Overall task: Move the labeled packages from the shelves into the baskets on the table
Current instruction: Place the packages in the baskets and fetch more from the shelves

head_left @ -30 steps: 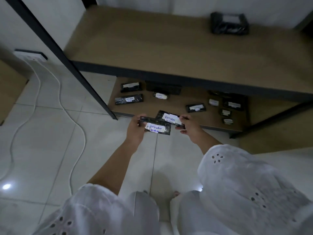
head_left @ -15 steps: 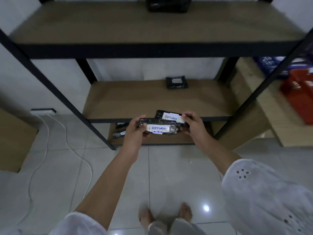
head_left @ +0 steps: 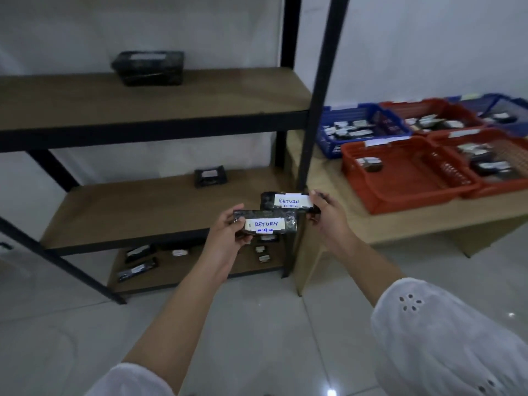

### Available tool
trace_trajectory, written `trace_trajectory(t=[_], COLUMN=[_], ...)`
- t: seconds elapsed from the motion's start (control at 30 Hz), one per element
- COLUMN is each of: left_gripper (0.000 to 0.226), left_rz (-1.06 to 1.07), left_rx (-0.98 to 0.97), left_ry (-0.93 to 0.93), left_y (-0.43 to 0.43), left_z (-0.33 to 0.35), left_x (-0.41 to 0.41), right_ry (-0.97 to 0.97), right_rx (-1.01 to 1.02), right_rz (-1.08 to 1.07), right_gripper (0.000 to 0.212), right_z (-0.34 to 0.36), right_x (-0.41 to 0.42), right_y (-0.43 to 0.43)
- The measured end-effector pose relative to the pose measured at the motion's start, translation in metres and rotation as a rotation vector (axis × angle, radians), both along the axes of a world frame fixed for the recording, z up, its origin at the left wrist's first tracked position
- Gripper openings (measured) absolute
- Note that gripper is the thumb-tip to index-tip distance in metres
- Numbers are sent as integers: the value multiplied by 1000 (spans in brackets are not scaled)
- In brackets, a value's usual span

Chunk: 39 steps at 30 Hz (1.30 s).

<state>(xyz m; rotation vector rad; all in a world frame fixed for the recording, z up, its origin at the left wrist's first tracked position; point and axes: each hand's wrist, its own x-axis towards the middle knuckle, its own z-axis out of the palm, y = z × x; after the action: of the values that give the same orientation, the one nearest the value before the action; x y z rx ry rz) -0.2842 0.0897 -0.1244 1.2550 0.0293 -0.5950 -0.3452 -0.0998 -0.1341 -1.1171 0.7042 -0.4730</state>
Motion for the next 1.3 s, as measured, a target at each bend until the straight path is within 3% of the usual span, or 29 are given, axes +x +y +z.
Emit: trace_trajectory(t=[0.2,0.43,0.7,0.93,1.3], left_gripper=[29,25,27,27,28], left_rz=[-55,-95,-160,-153,32], left_rx=[-58,-67,-66,17,78], left_ry=[64,98,59,108,205], left_y=[-123,-255,-398,-463,-507], left_z=[12,17,11,-13,-44], left_x=[-45,-28,15,34,35], right_ry=[-59,-82,88,202,334], right_rx=[117,188,337,430,490], right_rz=[-95,-168,-215,-183,-196], right_gripper=[12,11,17,19,17], right_z=[9,7,-8,-36,-91], right_x=[-46,-46,-8,20,66], right_y=[-116,-243,-387,-466,-530])
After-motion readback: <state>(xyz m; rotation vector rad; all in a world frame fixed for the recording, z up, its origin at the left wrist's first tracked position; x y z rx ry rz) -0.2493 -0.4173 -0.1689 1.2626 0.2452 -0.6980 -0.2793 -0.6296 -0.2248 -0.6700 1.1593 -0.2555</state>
